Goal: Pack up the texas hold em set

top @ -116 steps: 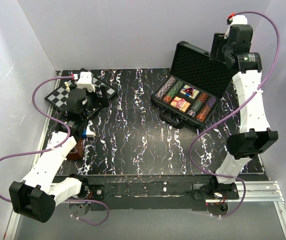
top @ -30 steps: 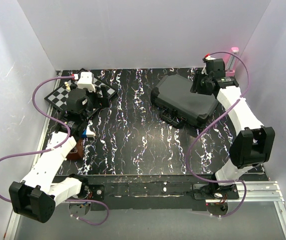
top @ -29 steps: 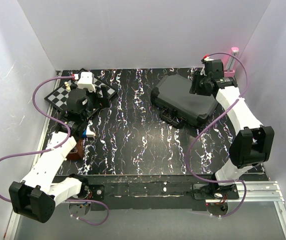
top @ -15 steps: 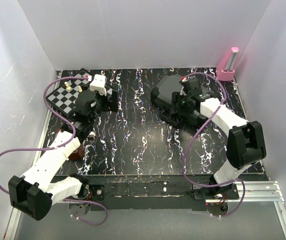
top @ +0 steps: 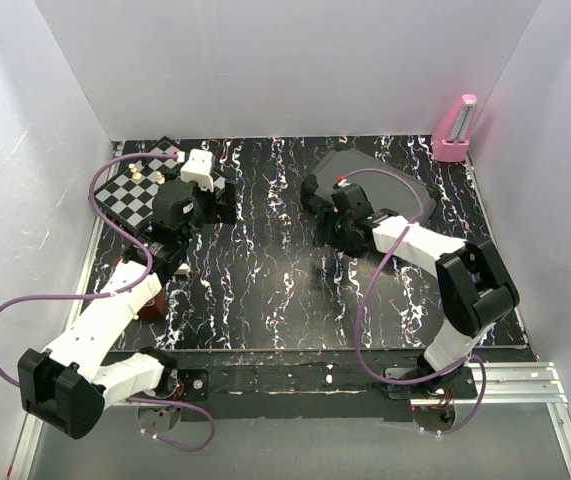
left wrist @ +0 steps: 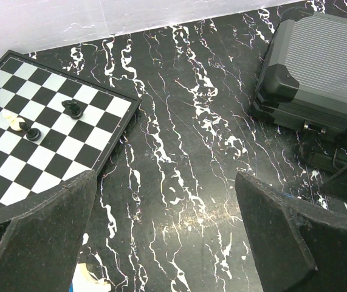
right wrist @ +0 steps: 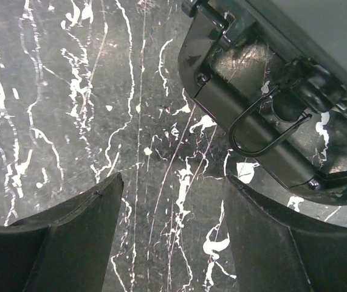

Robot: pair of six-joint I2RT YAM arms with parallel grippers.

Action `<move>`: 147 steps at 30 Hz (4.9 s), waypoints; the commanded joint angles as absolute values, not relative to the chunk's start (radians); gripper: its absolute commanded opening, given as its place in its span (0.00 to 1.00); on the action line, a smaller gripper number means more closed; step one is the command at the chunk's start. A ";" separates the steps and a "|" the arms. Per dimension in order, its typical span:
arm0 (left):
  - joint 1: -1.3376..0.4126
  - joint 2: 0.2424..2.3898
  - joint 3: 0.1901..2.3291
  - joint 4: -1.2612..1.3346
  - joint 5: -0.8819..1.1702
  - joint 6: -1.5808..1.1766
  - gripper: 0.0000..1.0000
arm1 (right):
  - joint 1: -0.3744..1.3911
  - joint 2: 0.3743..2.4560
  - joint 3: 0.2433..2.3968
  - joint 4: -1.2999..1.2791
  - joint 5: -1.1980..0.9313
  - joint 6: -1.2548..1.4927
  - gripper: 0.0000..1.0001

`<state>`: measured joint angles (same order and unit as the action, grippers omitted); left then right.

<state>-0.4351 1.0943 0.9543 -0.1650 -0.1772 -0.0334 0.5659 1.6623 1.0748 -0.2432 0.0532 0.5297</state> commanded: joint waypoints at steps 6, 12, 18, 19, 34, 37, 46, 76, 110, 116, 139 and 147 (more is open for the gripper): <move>-0.439 1.075 0.966 -0.172 -0.199 -0.031 0.98 | 0.653 1.713 1.124 -0.207 0.198 0.307 0.66; -0.439 1.072 0.965 -0.170 -0.199 -0.031 0.98 | 0.681 1.781 1.210 -0.351 0.391 0.103 0.55; -0.439 1.071 0.965 -0.170 -0.206 -0.029 0.98 | 0.707 1.818 1.239 -0.356 0.524 -0.052 0.54; -0.439 1.072 0.963 -0.170 -0.207 -0.028 0.98 | 0.713 1.827 1.244 -0.351 0.547 -0.072 0.54; -0.439 1.080 0.963 -0.170 -0.212 -0.028 0.98 | 0.745 1.893 1.264 -0.324 0.592 -0.198 0.46; -0.439 1.080 0.963 -0.170 -0.213 -0.026 0.98 | 0.752 1.904 1.269 -0.322 0.598 -0.210 0.43; -0.439 1.077 0.962 -0.169 -0.215 -0.026 0.98 | 0.765 1.934 1.282 -0.318 0.629 -0.261 0.35; -0.439 1.077 0.960 -0.166 -0.209 -0.026 0.98 | 0.775 1.845 1.313 -0.284 0.822 -0.413 0.01; -0.437 1.081 0.959 -0.166 -0.213 -0.021 0.98 | 0.678 1.904 1.295 -0.038 0.899 -0.581 0.01; -0.439 1.083 0.957 -0.166 -0.216 -0.020 0.98 | 0.676 1.898 1.279 -0.009 0.911 -0.595 0.02; -0.439 1.081 0.959 -0.167 -0.216 -0.018 0.98 | 0.675 1.855 1.230 0.071 0.911 -0.620 0.29; -0.439 1.081 0.957 -0.166 -0.218 -0.020 0.98 | 0.675 1.859 1.235 0.045 0.897 -0.600 0.30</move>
<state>-0.4355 1.0943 0.9543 -0.1646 -0.2024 -0.0319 0.7399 1.8931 1.2152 -0.0673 0.7830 -0.5793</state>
